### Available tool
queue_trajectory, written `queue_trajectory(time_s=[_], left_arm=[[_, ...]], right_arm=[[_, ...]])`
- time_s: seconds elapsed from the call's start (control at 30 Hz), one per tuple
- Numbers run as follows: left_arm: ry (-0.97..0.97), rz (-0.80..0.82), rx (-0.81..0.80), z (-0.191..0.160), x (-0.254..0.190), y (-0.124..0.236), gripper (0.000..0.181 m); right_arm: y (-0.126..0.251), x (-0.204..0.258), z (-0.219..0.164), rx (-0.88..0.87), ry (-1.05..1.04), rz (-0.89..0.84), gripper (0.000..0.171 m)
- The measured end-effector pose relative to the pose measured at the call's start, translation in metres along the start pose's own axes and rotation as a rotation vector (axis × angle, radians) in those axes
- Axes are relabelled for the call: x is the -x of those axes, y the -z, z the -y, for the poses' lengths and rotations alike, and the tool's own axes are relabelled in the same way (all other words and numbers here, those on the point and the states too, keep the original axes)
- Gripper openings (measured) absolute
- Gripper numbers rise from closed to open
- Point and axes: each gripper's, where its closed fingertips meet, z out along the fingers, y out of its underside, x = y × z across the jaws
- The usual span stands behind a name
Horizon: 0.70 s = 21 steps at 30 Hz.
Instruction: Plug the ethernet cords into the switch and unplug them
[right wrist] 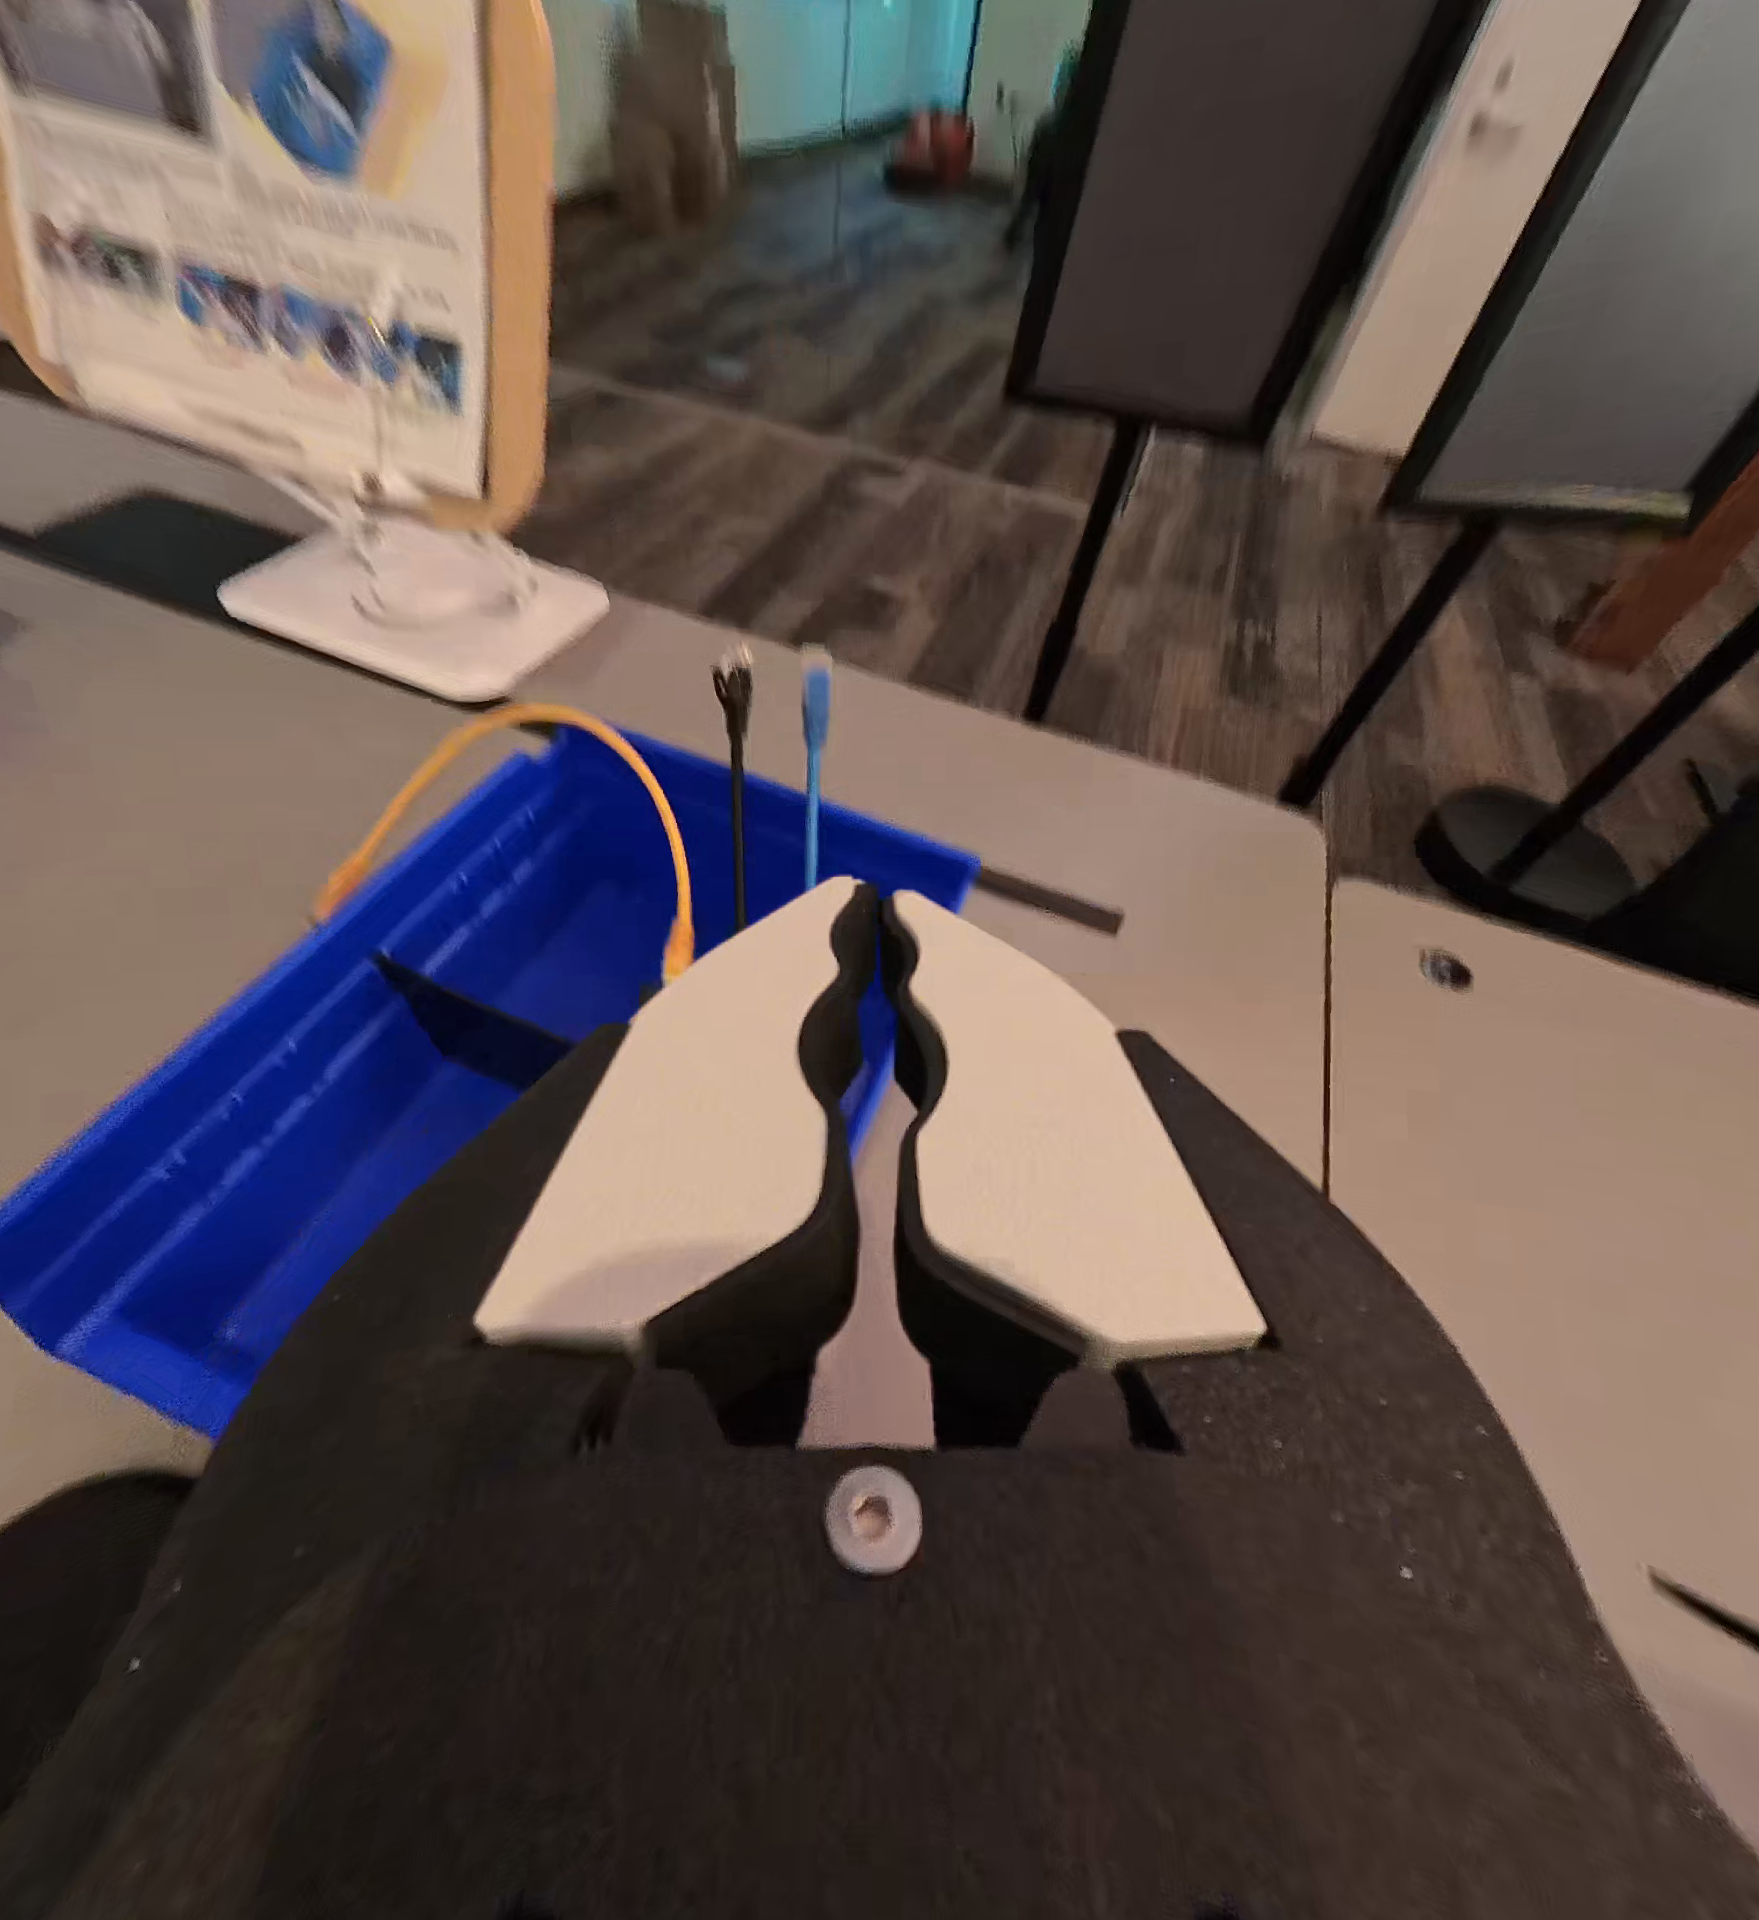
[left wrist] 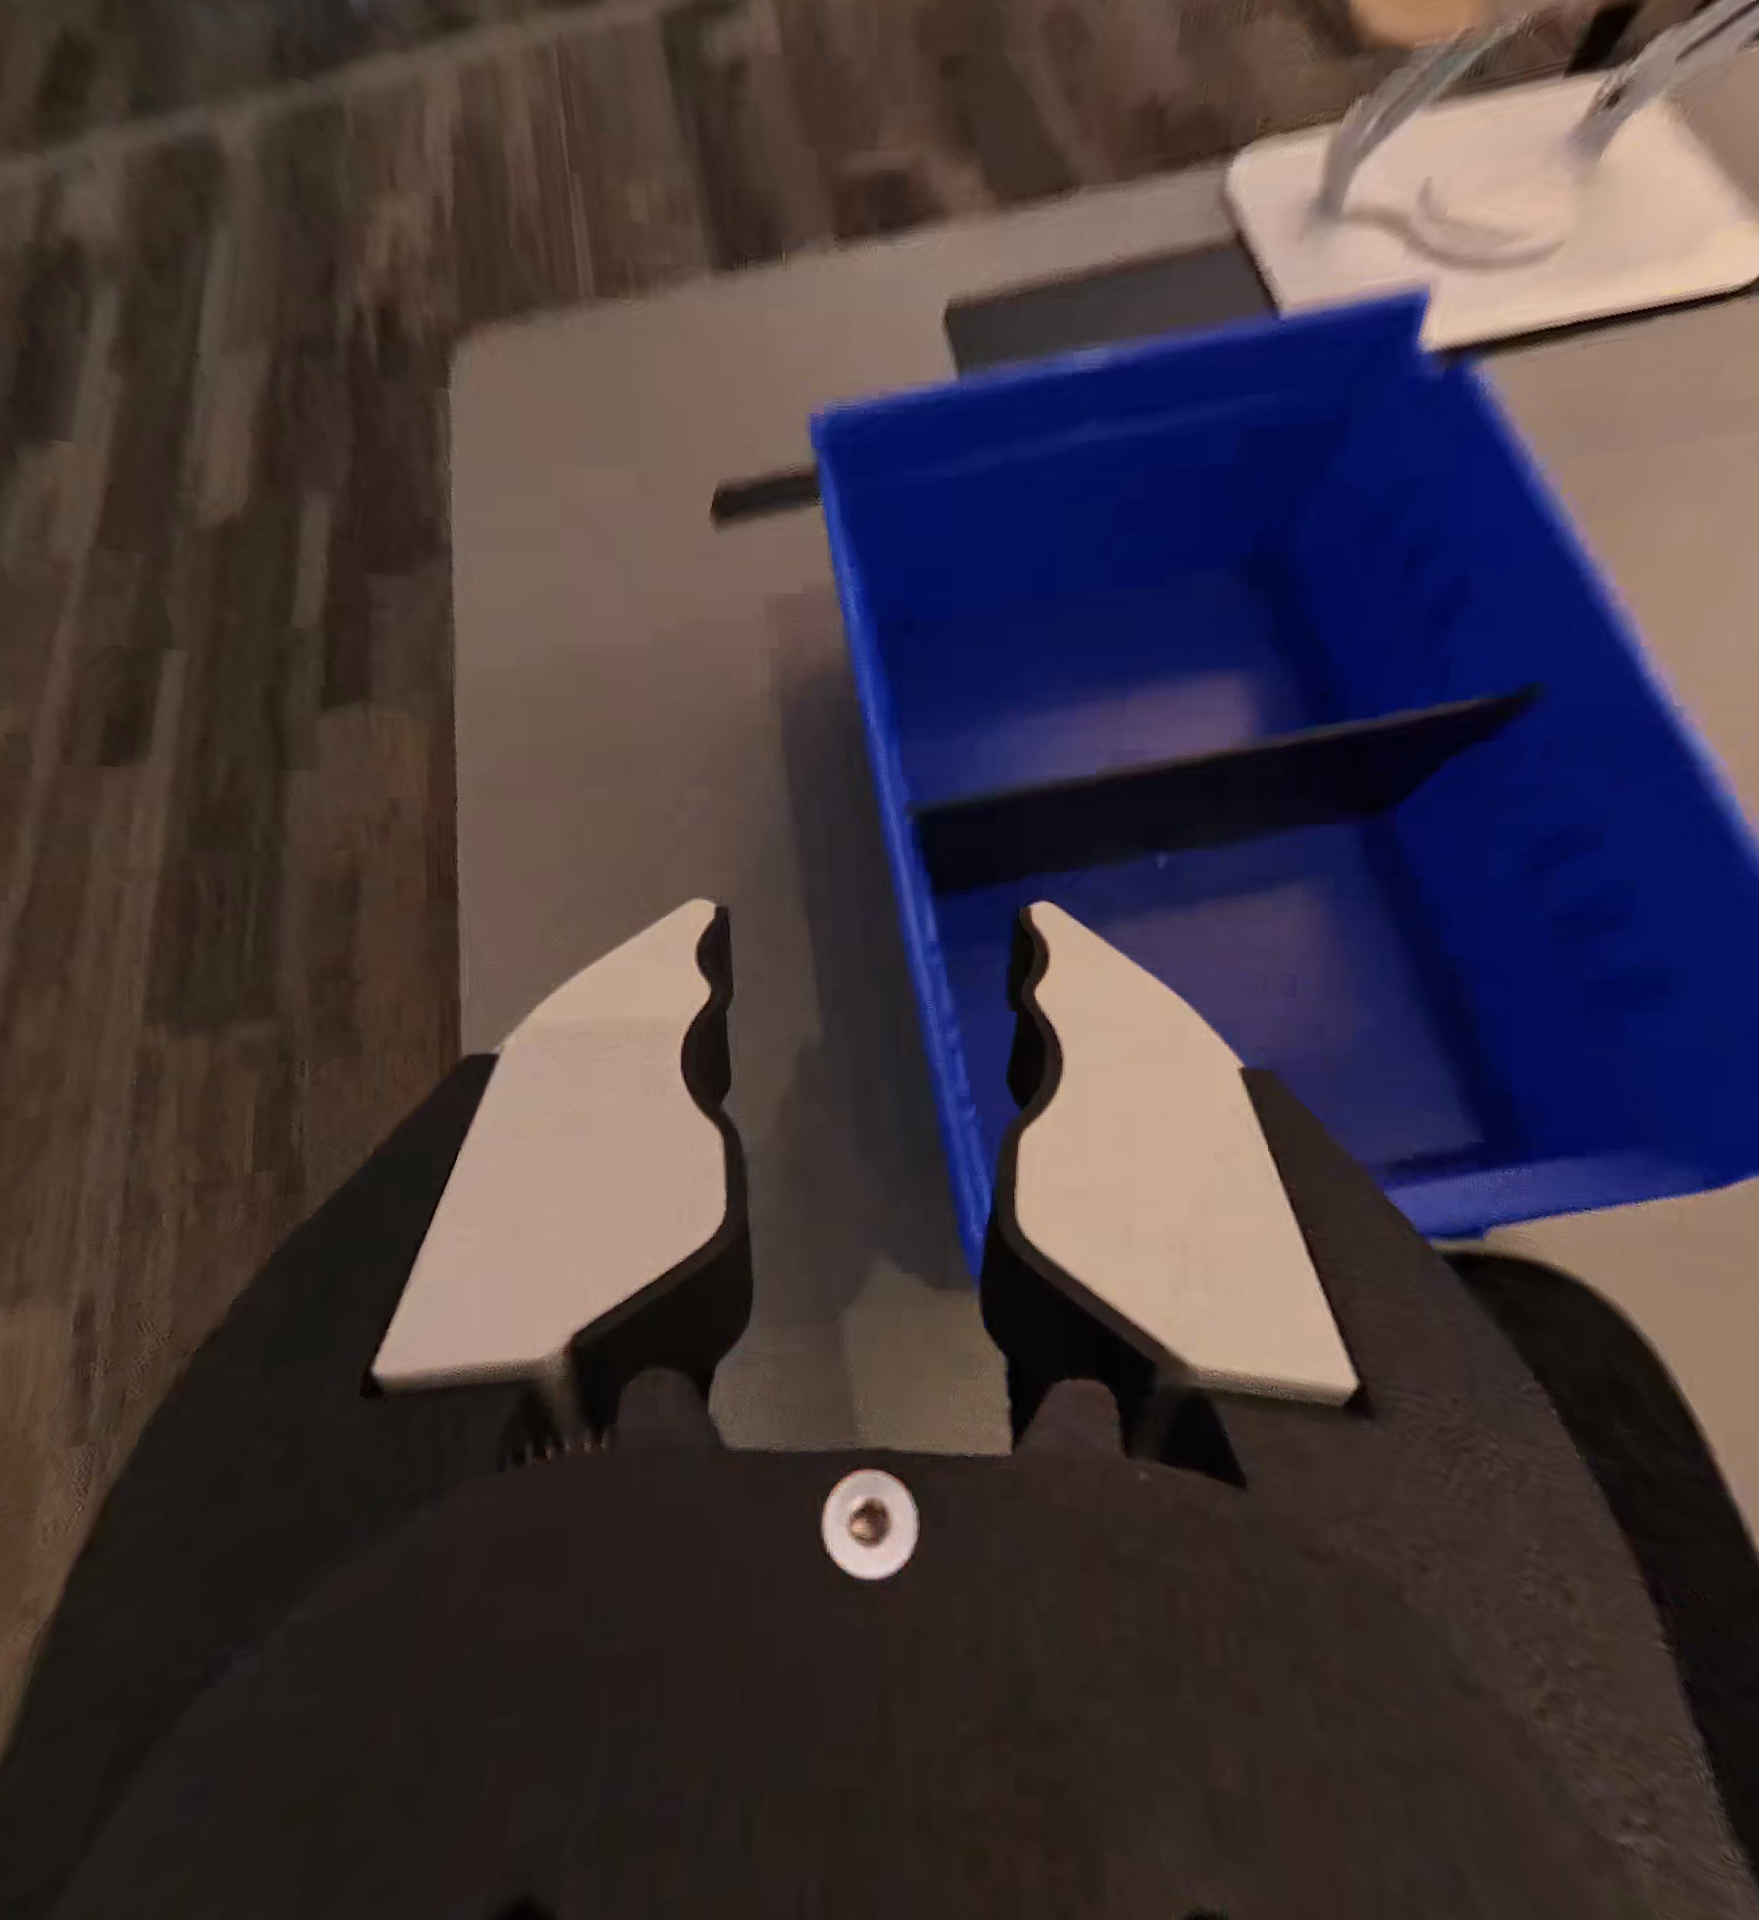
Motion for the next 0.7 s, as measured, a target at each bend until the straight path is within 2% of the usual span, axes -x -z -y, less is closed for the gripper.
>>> queue_trajectory(time_s=[0.1,0.2,0.37,0.5,0.63,0.7], left_arm=[[0.098,-0.052,0.081,-0.039,0.007,-0.014,0.051],[0.181,-0.093,0.086,-0.056,0.004,-0.021,0.053],[0.209,-0.082,0.099,-0.069,0.004,-0.028,0.055],[0.237,-0.099,0.124,-0.073,0.000,-0.031,0.051],[0.229,-0.086,0.208,-0.084,-0.003,-0.037,0.050],[0.238,-0.091,0.249,-0.091,-0.007,-0.042,0.049]], right_arm=[[-0.014,0.002,-0.046,0.211,-0.040,0.049,0.000],[-0.021,-0.002,-0.088,0.393,-0.030,-0.009,0.001],[-0.033,0.010,-0.110,0.483,-0.118,-0.010,0.040],[-0.034,0.008,-0.128,0.593,-0.147,-0.071,0.046],[-0.036,0.018,-0.147,0.696,-0.197,-0.055,0.052],[-0.036,0.025,-0.162,0.775,-0.259,-0.042,0.066]])
